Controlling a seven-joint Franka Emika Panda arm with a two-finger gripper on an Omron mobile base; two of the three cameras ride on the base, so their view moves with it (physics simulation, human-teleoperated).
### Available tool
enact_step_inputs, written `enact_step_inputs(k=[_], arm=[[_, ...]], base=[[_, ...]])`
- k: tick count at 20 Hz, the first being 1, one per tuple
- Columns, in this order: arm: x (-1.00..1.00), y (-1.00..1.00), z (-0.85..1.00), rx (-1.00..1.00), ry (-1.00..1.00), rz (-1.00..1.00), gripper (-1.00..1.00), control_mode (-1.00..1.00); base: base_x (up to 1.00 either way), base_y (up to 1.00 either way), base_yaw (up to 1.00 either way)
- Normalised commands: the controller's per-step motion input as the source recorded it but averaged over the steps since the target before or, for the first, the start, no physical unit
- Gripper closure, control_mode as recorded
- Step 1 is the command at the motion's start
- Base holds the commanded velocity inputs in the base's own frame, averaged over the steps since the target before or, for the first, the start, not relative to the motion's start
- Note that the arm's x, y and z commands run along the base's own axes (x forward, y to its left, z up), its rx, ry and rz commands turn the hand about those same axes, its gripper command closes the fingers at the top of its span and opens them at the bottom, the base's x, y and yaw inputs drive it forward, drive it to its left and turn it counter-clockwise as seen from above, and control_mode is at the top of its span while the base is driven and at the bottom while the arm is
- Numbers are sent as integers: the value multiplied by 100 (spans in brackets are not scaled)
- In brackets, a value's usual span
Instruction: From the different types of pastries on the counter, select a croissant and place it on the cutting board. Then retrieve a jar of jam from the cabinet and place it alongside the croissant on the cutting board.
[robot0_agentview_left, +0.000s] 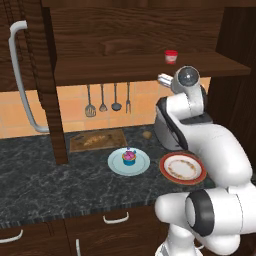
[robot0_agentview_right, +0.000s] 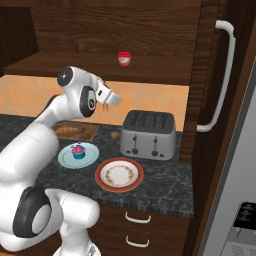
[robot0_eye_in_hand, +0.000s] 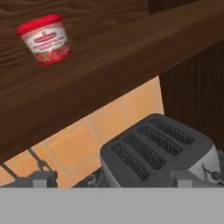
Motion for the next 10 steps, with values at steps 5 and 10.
enact_step_inputs(k=[5,10], arm=[[-23,-23,100,-7,-31,8,-100,-100],[-3,-5,92,-9,-23,11,-100,-100]], base=[[0,0,0],[0,0,0]])
